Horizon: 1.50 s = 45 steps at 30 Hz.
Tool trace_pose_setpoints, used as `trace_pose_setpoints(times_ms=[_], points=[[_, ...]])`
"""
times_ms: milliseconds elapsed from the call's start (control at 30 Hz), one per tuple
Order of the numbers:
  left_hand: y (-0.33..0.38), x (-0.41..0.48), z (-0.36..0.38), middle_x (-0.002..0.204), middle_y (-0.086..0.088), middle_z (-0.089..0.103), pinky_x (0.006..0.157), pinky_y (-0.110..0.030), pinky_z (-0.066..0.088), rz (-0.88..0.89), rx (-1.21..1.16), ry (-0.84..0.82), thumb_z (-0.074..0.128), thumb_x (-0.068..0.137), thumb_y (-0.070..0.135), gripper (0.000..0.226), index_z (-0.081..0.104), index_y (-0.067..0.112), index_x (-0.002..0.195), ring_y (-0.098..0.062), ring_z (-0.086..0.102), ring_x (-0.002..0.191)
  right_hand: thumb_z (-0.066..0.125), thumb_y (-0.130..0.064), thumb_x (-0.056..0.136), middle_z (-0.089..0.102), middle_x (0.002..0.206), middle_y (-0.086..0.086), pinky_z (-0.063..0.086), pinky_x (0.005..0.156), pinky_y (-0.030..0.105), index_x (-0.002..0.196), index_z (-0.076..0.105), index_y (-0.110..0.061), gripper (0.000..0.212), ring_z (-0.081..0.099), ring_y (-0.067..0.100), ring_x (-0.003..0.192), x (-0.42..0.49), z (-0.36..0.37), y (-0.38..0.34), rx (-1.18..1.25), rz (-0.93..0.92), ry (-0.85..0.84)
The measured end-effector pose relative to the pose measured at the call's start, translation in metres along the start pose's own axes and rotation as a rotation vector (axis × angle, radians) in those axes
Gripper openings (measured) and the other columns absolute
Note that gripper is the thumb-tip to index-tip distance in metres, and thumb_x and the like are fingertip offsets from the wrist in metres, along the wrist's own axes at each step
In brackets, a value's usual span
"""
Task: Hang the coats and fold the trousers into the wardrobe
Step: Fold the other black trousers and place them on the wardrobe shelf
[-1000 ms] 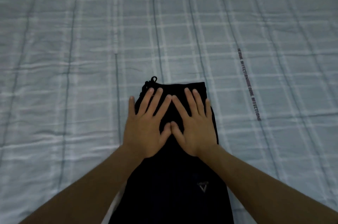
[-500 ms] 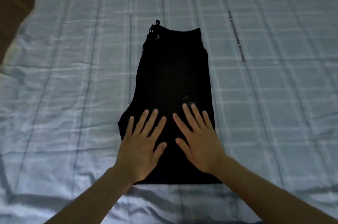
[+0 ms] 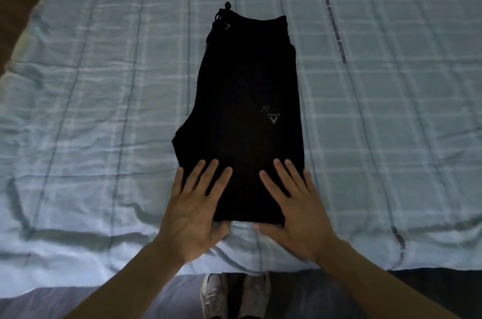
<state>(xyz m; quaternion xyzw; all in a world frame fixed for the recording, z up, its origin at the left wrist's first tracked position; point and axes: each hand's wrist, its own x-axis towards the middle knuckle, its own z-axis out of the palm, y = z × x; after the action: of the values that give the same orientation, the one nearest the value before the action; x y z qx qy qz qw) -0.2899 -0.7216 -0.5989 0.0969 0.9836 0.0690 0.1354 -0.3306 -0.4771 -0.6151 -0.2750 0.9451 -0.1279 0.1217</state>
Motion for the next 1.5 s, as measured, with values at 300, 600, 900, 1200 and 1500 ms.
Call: trace_pose_setpoints(times_ms=[300, 600, 900, 1200, 1500], points=[[-0.006, 0.012, -0.02, 0.108, -0.005, 0.069, 0.094, -0.041, 0.038, 0.132, -0.002, 0.387, 0.088, 0.051, 0.01, 0.049, 0.07, 0.014, 0.096, -0.028, 0.067, 0.094, 0.081, 0.004, 0.057, 0.067, 0.121, 0.011, 0.052, 0.094, 0.043, 0.114, 0.071, -0.012, 0.061, 0.064, 0.032, 0.113, 0.007, -0.016, 0.007, 0.009, 0.005, 0.287], [-0.03, 0.06, -0.081, 0.092, -0.001, 0.065, 0.079, -0.037, 0.04, 0.086, -0.08, 0.584, 0.071, 0.075, -0.003, 0.032, 0.067, 0.015, 0.101, -0.024, 0.061, 0.078, 0.075, 0.01, 0.066, 0.066, 0.093, 0.002, 0.057, 0.062, 0.036, 0.109, 0.07, -0.014, 0.05, 0.064, 0.021, 0.074, 0.058, -0.083, 0.018, 0.197, 0.07, 0.409], [-0.074, 0.174, -0.132, 0.088, 0.0, 0.06, 0.077, -0.035, 0.038, 0.057, -0.118, 0.58, 0.075, 0.073, -0.003, 0.031, 0.067, 0.014, 0.097, -0.021, 0.057, 0.076, 0.075, 0.01, 0.067, 0.065, 0.092, 0.002, 0.052, 0.067, 0.035, 0.1, 0.072, -0.012, 0.04, 0.061, 0.02, 0.076, 0.174, -0.131, 0.048, 0.169, 0.108, 0.511], [-0.118, 0.319, -0.141, 0.092, -0.001, 0.057, 0.077, -0.038, 0.039, 0.004, -0.107, 0.561, 0.071, 0.083, 0.005, 0.022, 0.064, 0.014, 0.101, -0.023, 0.054, 0.08, 0.07, 0.003, 0.077, 0.06, 0.082, 0.003, 0.048, 0.068, 0.041, 0.093, 0.07, -0.012, 0.022, 0.058, 0.025, 0.075, 0.309, -0.138, 0.108, 0.127, 0.218, 0.513], [-0.1, 0.332, -0.113, 0.133, -0.013, 0.061, 0.109, -0.049, 0.034, 0.159, -0.075, 0.734, 0.058, 0.091, 0.005, 0.03, 0.071, 0.01, 0.117, -0.032, 0.052, 0.127, 0.066, -0.007, 0.088, 0.043, 0.148, 0.015, 0.029, 0.116, 0.041, 0.136, 0.057, -0.008, 0.049, 0.039, 0.028, 0.138, 0.321, -0.106, 0.088, 0.135, 0.135, 0.565]])
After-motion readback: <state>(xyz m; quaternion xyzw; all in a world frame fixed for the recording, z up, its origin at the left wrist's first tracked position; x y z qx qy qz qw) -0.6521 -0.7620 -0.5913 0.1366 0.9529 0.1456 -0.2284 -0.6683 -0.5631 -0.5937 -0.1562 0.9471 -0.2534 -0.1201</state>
